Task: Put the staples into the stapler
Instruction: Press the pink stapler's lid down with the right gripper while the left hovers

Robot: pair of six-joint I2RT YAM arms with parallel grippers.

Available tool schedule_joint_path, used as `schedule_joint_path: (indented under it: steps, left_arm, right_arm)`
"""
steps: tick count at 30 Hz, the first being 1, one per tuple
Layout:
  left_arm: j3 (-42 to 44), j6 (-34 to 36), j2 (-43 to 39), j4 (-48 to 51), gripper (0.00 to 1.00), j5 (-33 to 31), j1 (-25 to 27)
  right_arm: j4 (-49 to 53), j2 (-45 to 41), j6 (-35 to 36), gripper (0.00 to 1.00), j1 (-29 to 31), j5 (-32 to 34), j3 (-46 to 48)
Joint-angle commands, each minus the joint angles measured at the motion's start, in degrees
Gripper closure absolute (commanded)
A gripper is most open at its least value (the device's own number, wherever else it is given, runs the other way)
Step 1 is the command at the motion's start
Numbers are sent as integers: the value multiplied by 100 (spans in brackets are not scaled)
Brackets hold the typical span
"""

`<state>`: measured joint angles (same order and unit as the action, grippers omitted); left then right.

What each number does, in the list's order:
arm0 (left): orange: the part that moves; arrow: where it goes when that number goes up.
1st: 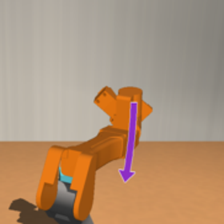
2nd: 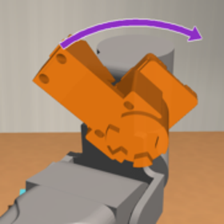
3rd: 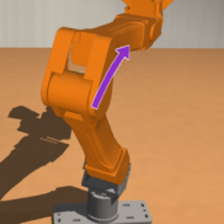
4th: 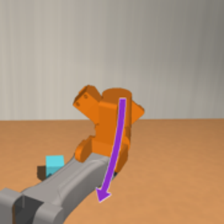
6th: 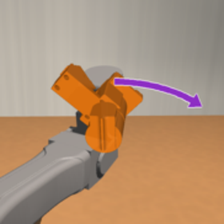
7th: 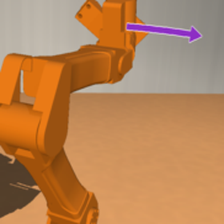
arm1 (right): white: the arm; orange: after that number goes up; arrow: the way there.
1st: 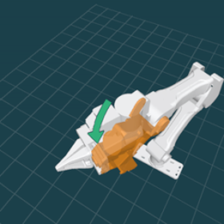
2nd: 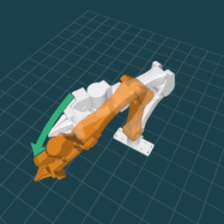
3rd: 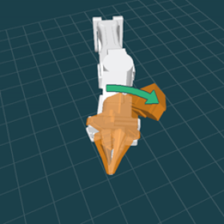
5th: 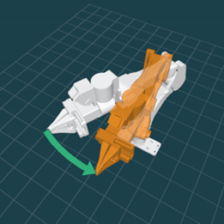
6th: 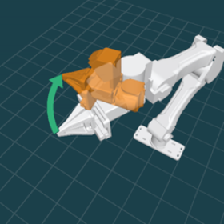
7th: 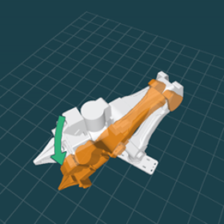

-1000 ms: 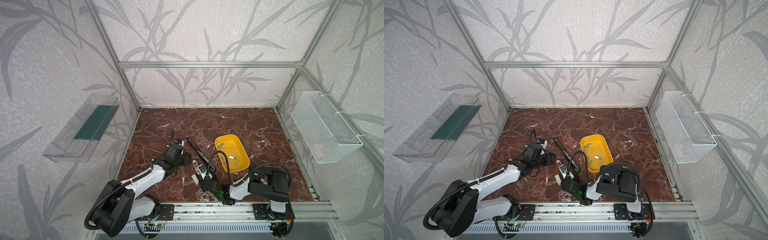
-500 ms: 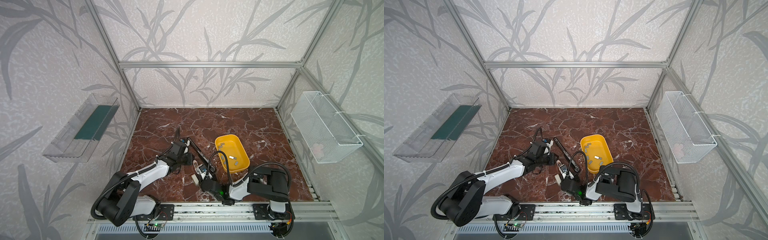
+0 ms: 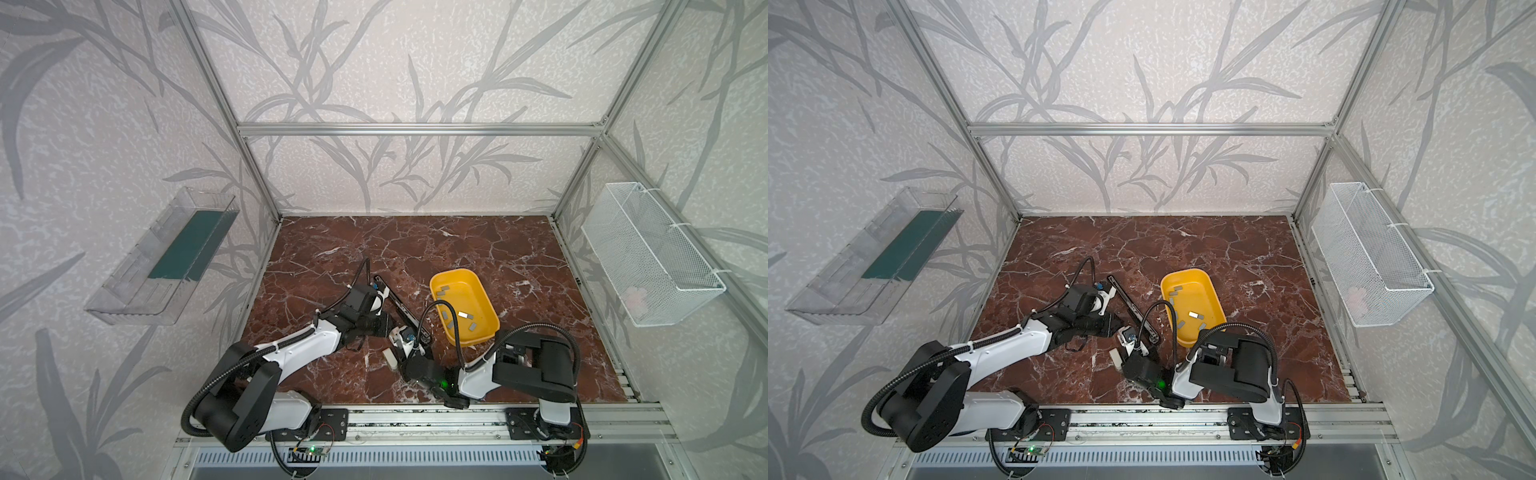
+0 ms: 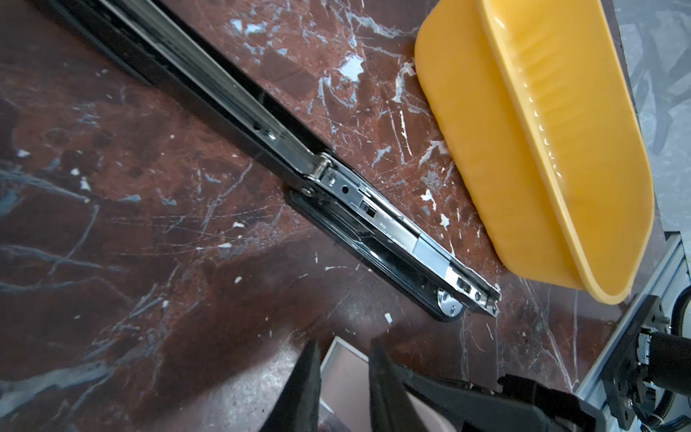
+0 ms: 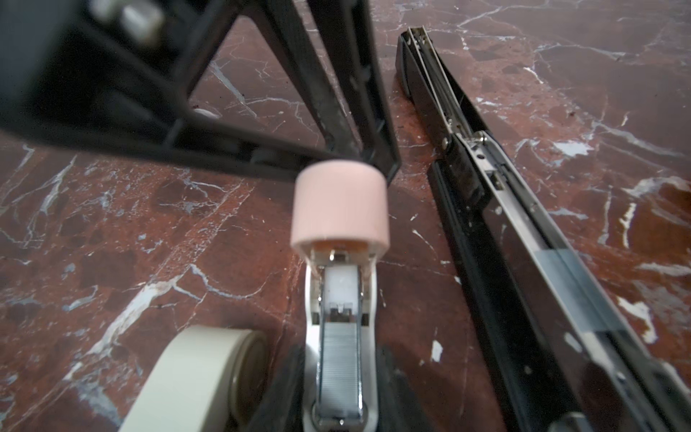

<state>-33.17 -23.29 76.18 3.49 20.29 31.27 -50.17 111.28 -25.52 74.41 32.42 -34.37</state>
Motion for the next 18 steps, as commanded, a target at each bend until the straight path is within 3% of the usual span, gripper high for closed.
schedule_joint_path:
  steps: [1, 12, 18]
  left_arm:
    - [-89, 228, 33, 144, 75, 89, 95]
    - [-547, 580, 414, 606, 77, -192, 424]
    - [-665, 580, 532, 736, 79, -299, 440]
  right_arm:
    - [33, 140, -135, 74, -79, -181, 215]
    - [43, 169, -186, 73, -113, -245, 210]
    - [-259, 138, -151, 59, -116, -219, 393]
